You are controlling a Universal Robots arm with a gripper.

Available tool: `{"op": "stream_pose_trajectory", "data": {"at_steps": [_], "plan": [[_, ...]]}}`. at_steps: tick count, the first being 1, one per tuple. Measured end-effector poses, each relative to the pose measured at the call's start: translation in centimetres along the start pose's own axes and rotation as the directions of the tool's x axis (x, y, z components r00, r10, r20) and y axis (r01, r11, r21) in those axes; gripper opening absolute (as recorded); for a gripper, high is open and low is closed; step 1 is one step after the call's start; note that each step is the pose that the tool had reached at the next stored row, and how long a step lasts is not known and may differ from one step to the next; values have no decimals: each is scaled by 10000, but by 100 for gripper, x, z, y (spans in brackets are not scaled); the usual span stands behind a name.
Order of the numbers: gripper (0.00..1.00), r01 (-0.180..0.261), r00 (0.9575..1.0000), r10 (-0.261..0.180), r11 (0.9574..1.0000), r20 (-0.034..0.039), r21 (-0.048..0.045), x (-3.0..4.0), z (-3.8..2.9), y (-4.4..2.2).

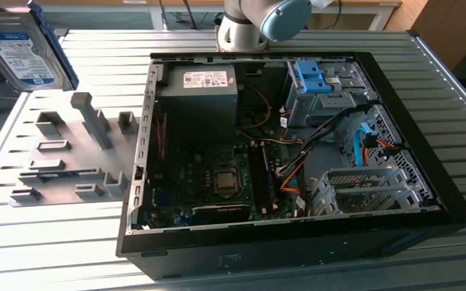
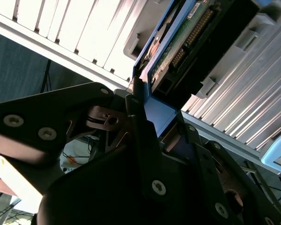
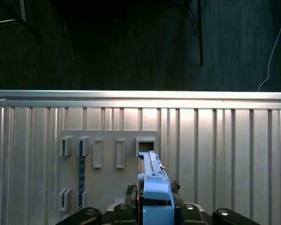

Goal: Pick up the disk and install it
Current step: 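Pick up the disk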

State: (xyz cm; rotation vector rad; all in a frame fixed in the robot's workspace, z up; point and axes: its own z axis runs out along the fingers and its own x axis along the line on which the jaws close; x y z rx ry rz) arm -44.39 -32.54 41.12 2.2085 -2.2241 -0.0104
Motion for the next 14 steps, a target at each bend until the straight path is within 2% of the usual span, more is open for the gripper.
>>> {"op": "stream_pose_trajectory", "data": {"at_steps": [14], "plan": [[37, 0, 10000, 0, 10000, 1, 1, 0, -121, 1]]}}
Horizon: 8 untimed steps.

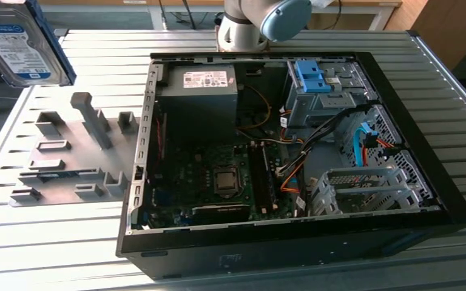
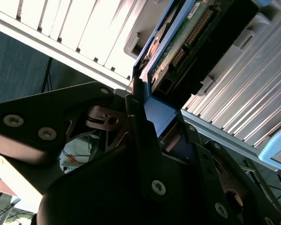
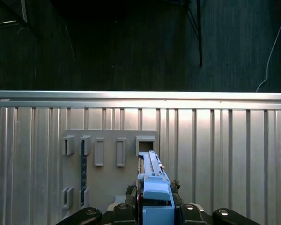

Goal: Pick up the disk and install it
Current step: 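Pick up the disk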

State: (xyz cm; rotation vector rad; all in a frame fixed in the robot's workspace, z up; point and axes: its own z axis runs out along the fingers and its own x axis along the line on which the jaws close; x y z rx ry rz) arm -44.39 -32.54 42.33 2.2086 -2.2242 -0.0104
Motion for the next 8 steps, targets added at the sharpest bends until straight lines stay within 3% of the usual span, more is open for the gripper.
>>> {"op": "stream_pose_trajectory", "data": {"at_steps": [8], "plan": [[37, 0, 10000, 0, 10000, 0, 0, 0, -43, 1]]}}
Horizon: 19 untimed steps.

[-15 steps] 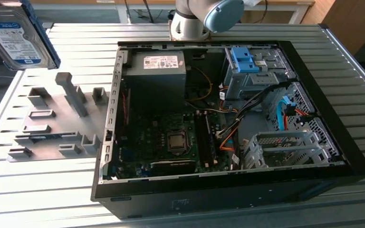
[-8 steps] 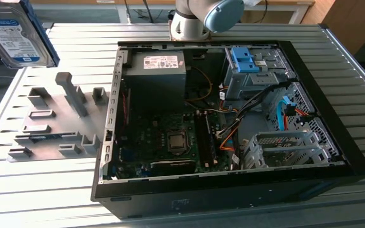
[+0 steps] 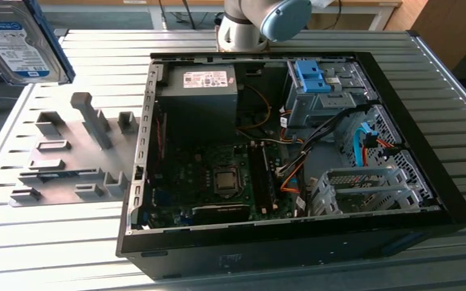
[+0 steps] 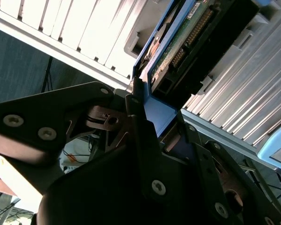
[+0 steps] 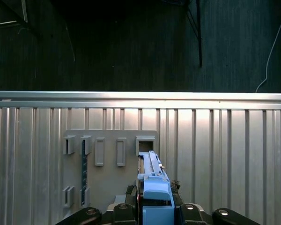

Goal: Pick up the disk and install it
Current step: 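Pick up the disk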

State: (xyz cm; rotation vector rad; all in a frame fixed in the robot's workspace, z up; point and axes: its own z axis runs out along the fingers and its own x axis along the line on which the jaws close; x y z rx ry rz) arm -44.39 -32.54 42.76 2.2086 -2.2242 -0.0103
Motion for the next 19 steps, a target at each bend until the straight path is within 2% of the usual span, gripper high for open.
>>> {"op": "stream_pose_trajectory", "data": {"at_steps": [19], "plan": [[37, 0, 10000, 0, 10000, 0, -1, 0, -103, 1]]}}
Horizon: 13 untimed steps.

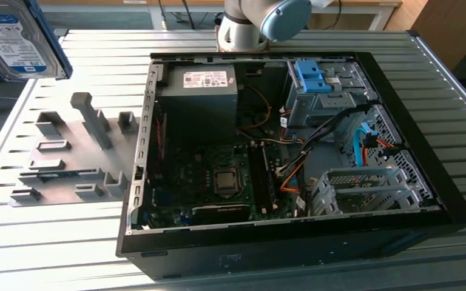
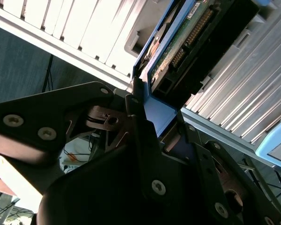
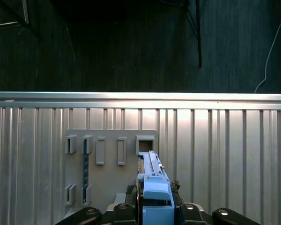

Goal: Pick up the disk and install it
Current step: 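Pick up the disk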

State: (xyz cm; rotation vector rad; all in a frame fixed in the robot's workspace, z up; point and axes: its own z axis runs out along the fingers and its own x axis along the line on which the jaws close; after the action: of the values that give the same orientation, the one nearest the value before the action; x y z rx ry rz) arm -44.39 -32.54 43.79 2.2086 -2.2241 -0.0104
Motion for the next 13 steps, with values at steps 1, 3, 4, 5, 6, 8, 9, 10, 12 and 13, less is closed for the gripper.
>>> {"op": "stream_pose_trajectory", "data": {"at_steps": [1, 3, 4, 5, 6, 8, 9, 10, 12, 13], "plan": [[37, 0, 10000, 0, 10000, 0, 0, 0, -5, 0], [37, 0, 10000, 0, 10000, 0, 0, 0, -14, 0], [37, 0, 10000, 0, 10000, 0, 0, 0, -19, 0], [37, 0, 10000, 0, 10000, 0, 0, 0, -24, 0], [37, 0, 10000, 0, 10000, 0, 0, 0, -29, 0], [37, 0, 10000, 0, 10000, 0, 0, 0, -42, 0], [37, 0, 10000, 0, 10000, 0, 1, 0, -48, 1], [37, 0, 10000, 0, 10000, 0, 1, 0, -53, 1], [37, 0, 10000, 0, 10000, 0, 1, 0, -63, 1], [37, 0, 10000, 0, 10000, 0, 0, 0, -68, 1]]}}
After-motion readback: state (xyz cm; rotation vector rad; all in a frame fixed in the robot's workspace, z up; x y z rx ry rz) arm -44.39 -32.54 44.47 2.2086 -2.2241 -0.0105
